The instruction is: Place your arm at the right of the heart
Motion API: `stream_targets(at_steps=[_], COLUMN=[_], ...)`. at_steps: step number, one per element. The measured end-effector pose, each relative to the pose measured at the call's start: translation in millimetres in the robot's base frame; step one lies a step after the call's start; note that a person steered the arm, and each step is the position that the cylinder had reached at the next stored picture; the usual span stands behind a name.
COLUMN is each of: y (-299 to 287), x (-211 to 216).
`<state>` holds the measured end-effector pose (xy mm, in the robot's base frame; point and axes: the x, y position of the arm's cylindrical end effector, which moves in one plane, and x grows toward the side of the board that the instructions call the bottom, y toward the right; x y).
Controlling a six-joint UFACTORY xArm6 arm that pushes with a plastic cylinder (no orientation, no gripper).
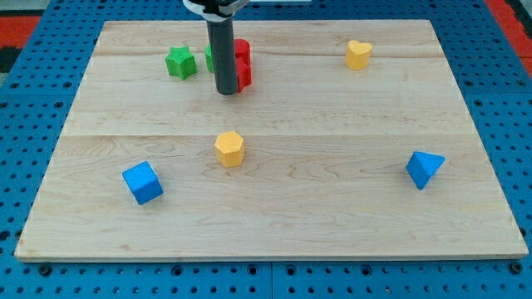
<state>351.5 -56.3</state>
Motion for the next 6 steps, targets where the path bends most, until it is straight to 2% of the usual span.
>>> stream_targets(at_steps=[2, 3, 4, 5, 6], y=[190, 265, 270, 226, 147], x=[-4, -35, -77, -87, -62])
